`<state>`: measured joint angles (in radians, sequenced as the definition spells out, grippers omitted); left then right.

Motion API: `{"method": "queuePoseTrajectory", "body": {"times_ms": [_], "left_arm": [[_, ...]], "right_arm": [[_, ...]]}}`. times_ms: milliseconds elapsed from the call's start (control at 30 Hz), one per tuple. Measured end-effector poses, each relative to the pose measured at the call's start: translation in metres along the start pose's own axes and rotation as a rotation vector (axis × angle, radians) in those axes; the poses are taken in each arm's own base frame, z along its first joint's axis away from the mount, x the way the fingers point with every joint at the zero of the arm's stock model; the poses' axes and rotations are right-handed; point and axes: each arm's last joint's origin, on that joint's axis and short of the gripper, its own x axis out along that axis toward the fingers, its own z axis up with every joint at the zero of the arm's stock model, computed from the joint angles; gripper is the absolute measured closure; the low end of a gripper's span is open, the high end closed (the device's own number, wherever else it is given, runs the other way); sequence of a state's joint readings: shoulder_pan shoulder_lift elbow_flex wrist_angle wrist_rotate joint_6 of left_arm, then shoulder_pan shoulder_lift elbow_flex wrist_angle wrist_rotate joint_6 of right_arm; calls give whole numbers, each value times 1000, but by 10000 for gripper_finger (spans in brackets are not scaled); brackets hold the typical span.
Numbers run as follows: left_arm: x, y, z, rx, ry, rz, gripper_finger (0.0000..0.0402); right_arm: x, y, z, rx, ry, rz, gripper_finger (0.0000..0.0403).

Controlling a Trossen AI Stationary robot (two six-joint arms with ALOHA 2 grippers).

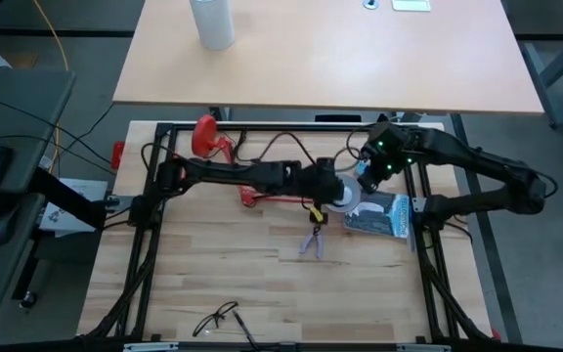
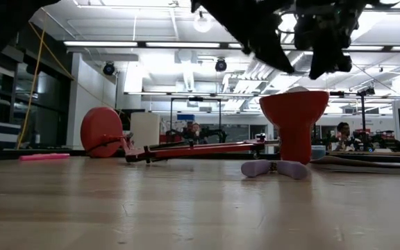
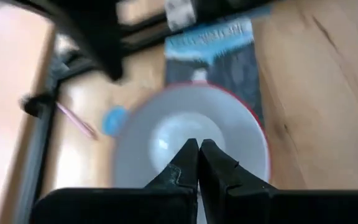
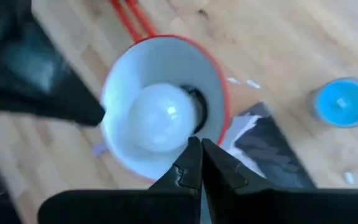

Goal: Screw lightbulb
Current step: Remove the lightbulb from the lamp socket

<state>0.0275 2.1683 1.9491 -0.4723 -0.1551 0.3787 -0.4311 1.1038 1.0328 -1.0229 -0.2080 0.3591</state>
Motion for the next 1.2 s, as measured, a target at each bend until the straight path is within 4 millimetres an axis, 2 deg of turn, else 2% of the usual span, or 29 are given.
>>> {"method": "queuePoseTrajectory", "body": {"times_ms": [133,267,367,533,633,733,1033,1200], "left_arm": [[-3,27,-5,-5,-16,51,401],[9,53,-21,-21,-14,42,401],[15,63,-27,-11,-39,25,402],[21,60,-29,76,-90,-91,401],[21,55,-26,164,-108,-90,401],[31,52,-30,212,-107,-91,401],[43,50,-36,243,-101,-83,401],[50,48,-40,257,-101,-102,401]], "right_arm": [[-6,8,-7,13,4,51,403],[-3,23,-13,23,16,68,403],[0,37,-16,22,-7,72,403],[6,57,-22,47,-50,54,403],[12,66,-27,62,-43,29,403],[20,76,-31,69,-30,10,403],[42,97,-39,102,-5,-11,403],[58,101,-39,120,-22,-90,403]]}}
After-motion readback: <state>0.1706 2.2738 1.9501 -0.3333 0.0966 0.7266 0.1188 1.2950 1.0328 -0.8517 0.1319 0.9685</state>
